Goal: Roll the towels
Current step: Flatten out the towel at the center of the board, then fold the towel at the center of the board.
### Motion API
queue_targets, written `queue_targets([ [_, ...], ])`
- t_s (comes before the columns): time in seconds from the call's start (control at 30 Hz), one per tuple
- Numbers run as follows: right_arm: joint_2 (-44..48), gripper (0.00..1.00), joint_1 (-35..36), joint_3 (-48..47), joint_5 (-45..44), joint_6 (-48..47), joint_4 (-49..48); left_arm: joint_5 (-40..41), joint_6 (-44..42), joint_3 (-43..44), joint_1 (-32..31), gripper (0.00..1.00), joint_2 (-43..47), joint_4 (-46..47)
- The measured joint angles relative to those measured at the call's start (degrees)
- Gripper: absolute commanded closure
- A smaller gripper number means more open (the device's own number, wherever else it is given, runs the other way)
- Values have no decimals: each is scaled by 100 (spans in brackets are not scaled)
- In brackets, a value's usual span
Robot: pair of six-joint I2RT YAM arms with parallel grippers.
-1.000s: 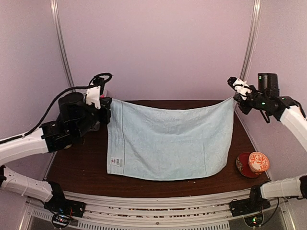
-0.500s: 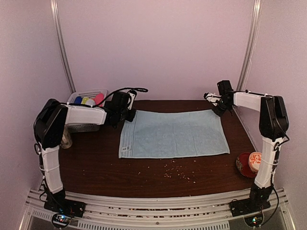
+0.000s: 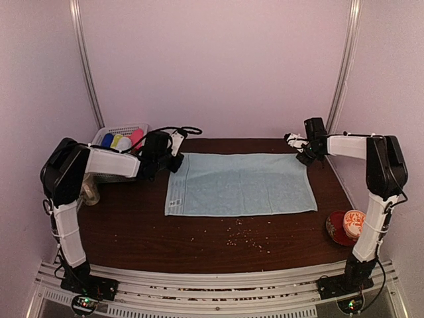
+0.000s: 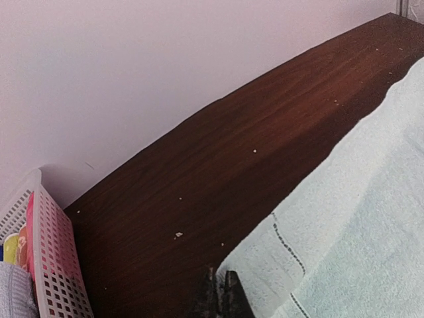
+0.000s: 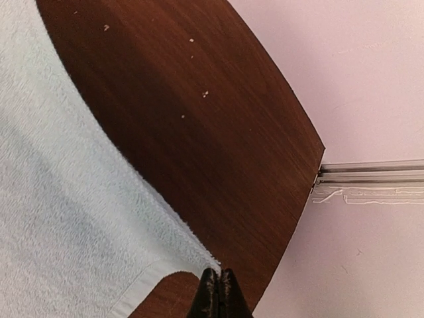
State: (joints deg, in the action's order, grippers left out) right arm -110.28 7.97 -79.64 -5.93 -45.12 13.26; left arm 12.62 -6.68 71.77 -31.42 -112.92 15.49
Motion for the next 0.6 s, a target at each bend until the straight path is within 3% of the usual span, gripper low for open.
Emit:
queue_targets([
  [0.27,1150,100,-9,1071,483,-339,-151,-717,-249,-887,63,100,804,168],
  [0.6,2151,100,-13,2011,901,-813,28,-898,-286,-1873,52,100,1528,229],
])
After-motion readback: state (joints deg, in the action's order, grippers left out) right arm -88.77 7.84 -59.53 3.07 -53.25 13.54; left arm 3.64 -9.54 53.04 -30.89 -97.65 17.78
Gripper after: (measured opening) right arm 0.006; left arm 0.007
